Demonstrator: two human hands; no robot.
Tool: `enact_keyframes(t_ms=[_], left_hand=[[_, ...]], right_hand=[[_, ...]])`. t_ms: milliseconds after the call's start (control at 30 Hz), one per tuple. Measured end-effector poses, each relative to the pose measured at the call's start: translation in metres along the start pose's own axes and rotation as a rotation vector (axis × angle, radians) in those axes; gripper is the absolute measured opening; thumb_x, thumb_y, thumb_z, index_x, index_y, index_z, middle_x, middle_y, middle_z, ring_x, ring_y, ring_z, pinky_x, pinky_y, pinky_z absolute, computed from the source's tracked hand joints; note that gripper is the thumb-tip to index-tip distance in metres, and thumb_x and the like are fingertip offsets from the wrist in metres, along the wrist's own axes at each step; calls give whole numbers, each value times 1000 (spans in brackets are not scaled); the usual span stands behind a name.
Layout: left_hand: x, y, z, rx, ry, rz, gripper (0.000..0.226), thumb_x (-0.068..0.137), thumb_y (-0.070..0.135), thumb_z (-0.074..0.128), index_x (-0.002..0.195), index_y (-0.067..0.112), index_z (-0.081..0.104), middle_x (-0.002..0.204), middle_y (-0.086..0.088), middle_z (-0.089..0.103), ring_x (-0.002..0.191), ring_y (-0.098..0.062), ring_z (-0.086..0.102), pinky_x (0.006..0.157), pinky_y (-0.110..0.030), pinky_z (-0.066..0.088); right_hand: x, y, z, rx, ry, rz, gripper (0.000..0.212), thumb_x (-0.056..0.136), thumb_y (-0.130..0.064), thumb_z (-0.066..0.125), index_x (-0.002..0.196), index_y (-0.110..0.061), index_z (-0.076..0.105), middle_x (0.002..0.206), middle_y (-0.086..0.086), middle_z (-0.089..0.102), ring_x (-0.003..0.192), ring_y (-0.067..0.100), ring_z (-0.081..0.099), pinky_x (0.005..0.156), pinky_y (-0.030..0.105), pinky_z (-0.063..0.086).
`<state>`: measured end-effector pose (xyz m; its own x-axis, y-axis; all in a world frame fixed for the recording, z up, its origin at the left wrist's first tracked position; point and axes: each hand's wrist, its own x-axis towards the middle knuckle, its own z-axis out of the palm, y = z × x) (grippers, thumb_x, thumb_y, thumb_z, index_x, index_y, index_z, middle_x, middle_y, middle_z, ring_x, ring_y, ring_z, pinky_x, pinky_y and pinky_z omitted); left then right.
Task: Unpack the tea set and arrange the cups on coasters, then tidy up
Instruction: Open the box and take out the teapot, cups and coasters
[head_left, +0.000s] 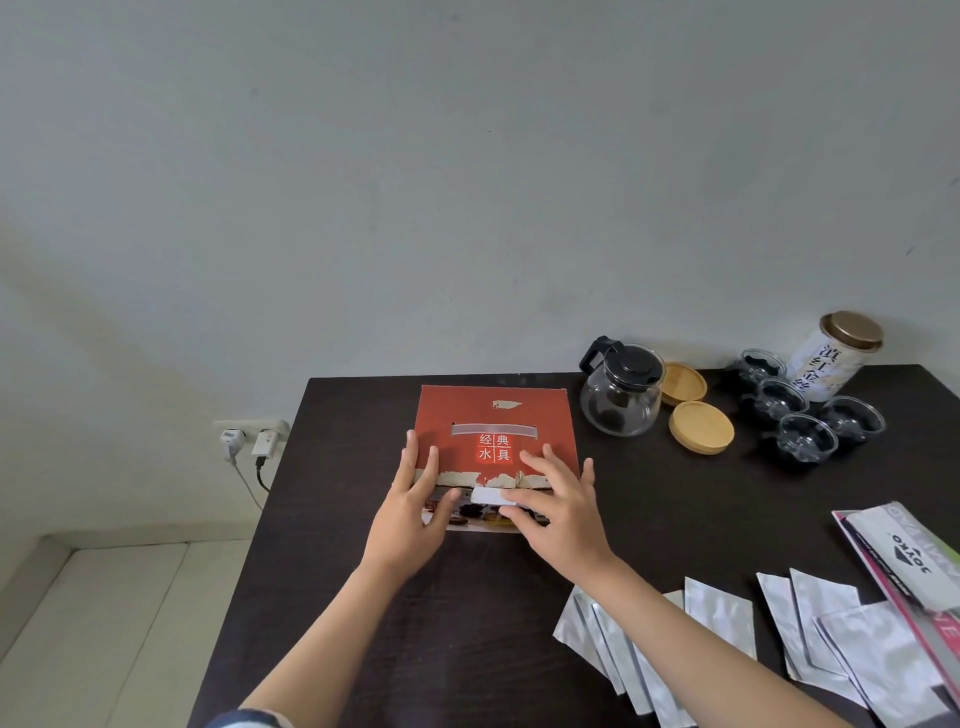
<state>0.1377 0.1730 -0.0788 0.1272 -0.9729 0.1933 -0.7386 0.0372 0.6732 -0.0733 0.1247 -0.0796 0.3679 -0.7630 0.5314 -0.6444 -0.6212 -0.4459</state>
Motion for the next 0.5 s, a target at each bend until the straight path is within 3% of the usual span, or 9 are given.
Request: enact_keyframes(t_ms=[133, 367, 500], left_hand=[[0, 3, 0, -5, 10, -5, 71, 87, 54, 44, 148, 25, 25, 156, 18, -10, 141, -16, 28, 98, -31, 48], [-1, 5, -2, 1, 13, -20, 67, 90, 48, 50, 148, 26, 25, 156, 19, -10, 142, -14, 27, 97, -34, 49], [-2, 7, -3, -6, 14, -24, 67, 90, 47, 51, 148, 25, 25, 156, 19, -10, 143, -12, 20, 99, -33, 47]], right_hand=[[1, -2, -1, -10, -5, 1, 22, 67, -25, 85, 88, -26, 77, 123, 7, 64, 124, 36, 53, 102, 68, 18], [-1, 3, -1, -25, -15, -32, 21, 67, -25, 85, 87, -27, 77, 123, 6, 64, 124, 36, 53, 102, 69, 20], [1, -1, -1, 4, 26, 44, 25, 67, -23, 86, 89, -23, 74, 120, 7, 64, 122, 31, 54, 99, 74, 28]])
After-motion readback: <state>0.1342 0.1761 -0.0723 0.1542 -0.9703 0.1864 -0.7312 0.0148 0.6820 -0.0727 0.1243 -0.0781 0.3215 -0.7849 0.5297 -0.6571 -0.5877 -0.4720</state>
